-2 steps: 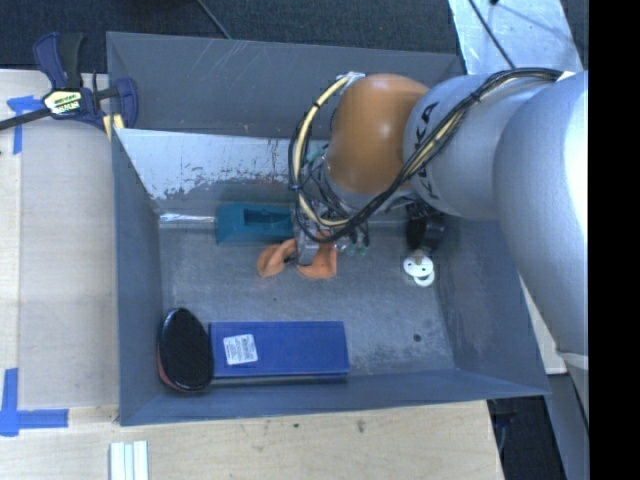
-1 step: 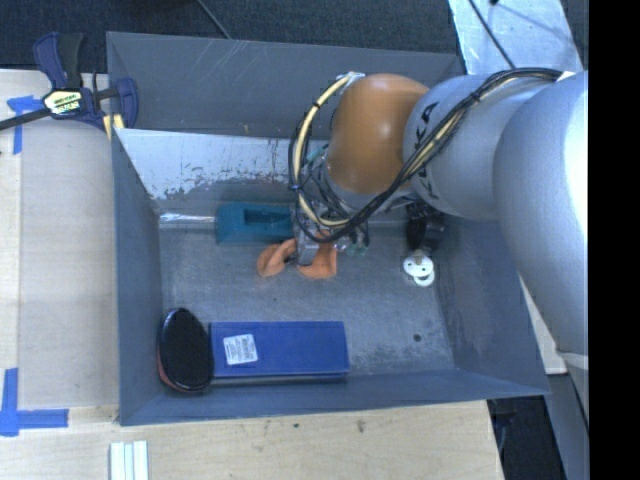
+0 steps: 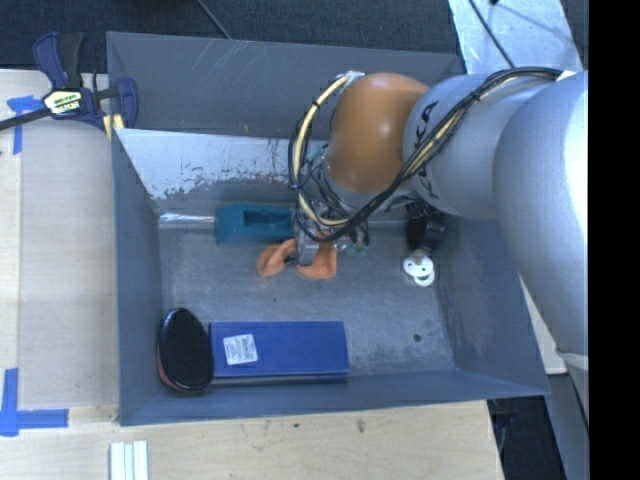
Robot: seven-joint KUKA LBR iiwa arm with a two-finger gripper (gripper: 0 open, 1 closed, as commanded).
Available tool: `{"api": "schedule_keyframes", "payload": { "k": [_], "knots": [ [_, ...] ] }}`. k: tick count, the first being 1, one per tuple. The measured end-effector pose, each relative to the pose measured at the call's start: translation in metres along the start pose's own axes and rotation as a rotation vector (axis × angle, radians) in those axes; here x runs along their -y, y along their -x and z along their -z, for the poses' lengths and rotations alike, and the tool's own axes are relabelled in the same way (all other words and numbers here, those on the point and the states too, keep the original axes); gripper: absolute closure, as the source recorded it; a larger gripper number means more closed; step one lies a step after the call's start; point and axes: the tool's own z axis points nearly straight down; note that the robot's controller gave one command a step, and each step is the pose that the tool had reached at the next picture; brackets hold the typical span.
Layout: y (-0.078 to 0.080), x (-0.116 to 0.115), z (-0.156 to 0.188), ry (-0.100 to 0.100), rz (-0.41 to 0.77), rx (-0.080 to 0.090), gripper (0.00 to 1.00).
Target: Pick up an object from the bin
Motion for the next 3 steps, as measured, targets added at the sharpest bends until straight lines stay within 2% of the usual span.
{"api": "schedule_keyframes", "payload": {
  "k": [3],
  "knots": [
    [-0.001, 0.000, 0.022, -0.008, 0.002, -0.017, 1.00]
  ]
}}
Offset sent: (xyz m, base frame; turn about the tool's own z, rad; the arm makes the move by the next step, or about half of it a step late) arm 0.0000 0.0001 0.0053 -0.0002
